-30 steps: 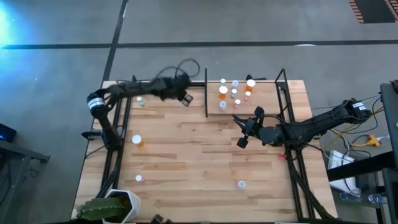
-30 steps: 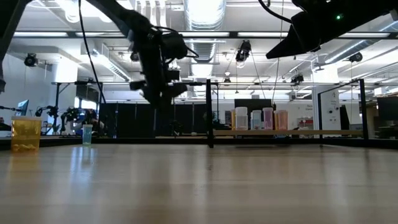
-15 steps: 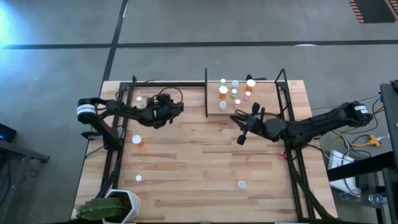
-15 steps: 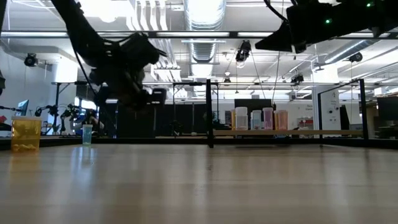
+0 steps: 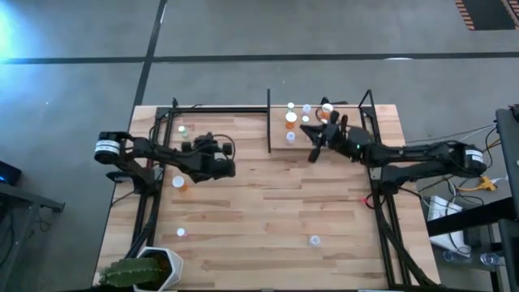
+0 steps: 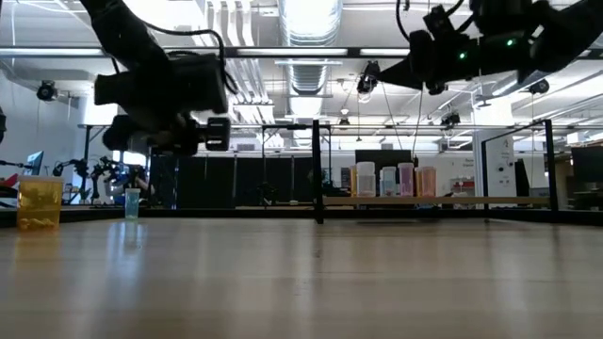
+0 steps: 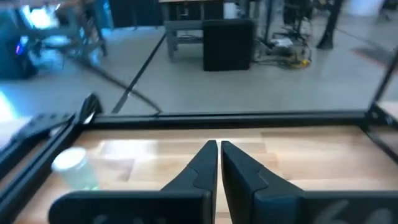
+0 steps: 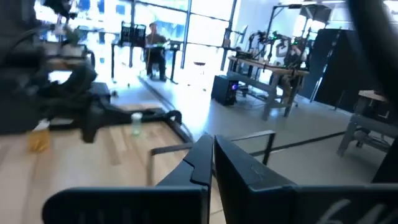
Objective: Pick and place medicine bottles onto shelf by color
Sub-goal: Put the blue pill bottle on the shelf
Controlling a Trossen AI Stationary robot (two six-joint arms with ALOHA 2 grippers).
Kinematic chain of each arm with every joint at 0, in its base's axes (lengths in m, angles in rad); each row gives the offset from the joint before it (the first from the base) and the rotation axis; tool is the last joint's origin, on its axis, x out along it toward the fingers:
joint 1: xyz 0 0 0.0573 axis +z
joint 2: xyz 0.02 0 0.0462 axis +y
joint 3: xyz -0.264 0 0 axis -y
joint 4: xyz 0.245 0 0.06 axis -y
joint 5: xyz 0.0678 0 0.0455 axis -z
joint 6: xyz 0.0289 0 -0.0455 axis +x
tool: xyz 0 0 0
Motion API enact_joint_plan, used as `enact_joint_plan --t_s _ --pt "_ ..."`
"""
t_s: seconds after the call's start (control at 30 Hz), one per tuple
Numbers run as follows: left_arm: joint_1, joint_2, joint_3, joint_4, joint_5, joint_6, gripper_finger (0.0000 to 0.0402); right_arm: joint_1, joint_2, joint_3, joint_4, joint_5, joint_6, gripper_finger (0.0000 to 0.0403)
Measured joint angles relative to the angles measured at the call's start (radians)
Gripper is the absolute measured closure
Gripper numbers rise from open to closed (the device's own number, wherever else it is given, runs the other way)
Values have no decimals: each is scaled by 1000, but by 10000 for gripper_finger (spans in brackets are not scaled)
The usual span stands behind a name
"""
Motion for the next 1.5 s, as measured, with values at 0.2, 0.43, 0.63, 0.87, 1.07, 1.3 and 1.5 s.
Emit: enact_joint_plan --t_s 0.2,0.43,0.63,0.87,1.07,1.3,1.5 --pt "6 64 28 -255 7 -324 400 -140 89 -1 94 -148 -4 394" --pt "26 140 31 -413 160 -512 401 -158 171 7 138 -162 -25 394" --pt "25 190 30 -585 190 -739 401 -158 193 17 139 -182 -21 394" --pt "64 211 25 -602 243 -762 378 -158 190 29 140 -237 23 394" --pt "107 211 23 -603 251 -706 326 -155 204 27 140 -237 30 394" --pt "161 211 23 -548 260 -647 265 -150 203 28 143 -239 53 394" --pt "226 211 12 -452 242 -574 240 -140 203 27 143 -255 48 394"
